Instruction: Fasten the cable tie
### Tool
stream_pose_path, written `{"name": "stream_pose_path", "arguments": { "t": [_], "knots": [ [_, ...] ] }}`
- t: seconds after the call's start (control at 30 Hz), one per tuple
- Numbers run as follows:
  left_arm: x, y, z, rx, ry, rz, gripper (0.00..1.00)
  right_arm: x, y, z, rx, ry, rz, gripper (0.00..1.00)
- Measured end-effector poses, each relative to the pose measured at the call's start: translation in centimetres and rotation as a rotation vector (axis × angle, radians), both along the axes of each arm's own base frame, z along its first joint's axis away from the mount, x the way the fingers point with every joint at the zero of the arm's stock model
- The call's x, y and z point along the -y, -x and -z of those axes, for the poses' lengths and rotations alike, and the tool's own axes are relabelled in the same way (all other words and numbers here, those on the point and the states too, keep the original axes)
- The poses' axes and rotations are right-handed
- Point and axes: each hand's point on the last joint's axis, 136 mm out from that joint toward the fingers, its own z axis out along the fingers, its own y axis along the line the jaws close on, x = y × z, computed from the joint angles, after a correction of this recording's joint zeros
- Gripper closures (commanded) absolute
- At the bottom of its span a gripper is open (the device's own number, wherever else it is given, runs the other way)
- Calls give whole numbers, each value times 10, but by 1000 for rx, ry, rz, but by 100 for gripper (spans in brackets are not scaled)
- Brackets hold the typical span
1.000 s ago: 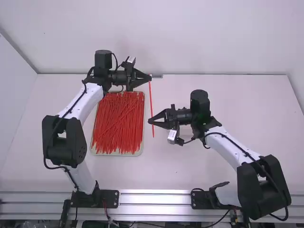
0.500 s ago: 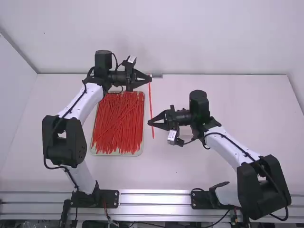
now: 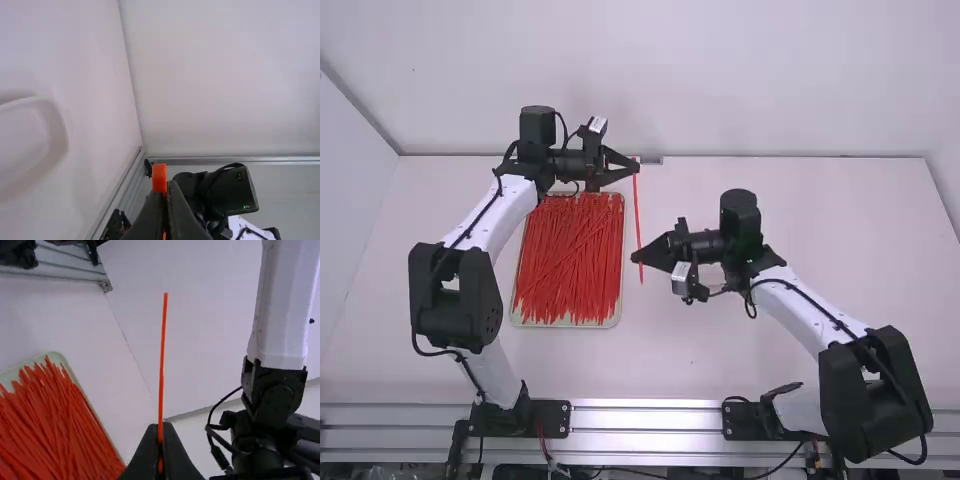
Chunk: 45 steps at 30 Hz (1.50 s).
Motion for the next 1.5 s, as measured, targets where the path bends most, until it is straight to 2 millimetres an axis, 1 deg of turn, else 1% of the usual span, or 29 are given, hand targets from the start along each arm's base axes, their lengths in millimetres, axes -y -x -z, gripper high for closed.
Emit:
{"name": "stream_pose_path", "arguments": {
  "t": [0.47, 0.7, 0.87, 1.0, 1.1, 1.17, 1.23, 1.37, 1.47, 1.5],
  "knots": [
    [0, 1, 1, 17, -1, 9, 98, 0, -1, -3, -194, 25, 15, 100],
    [0, 2, 3, 20, 0, 13, 98, 0, 0, 2, -263, 47, 21, 100],
    [0, 2, 3, 35, -2, 15, 98, 0, 1, -1, -278, 42, 13, 100],
    [0, 2, 2, 48, -2, 15, 98, 1, 1, -12, -278, 19, 0, 100],
    [0, 0, -1, 76, -1, 15, 98, 3, -2, -29, -299, -10, -4, 100],
    [0, 0, -2, 87, -1, 15, 98, 4, -2, -35, -318, -16, -6, 100],
    [0, -1, -4, 116, 2, 16, 98, 5, -2, -45, -358, -26, -9, 100],
    [1, -2, -10, 168, 9, 23, 98, 5, -3, -58, -430, -43, 3, 100],
    [1, -5, -20, 265, 16, 31, 98, 1, -9, -68, -551, -67, 42, 100],
    [1, -5, -20, 274, 16, 30, 98, 0, -10, -69, -566, -71, 50, 100]
  ]
}}
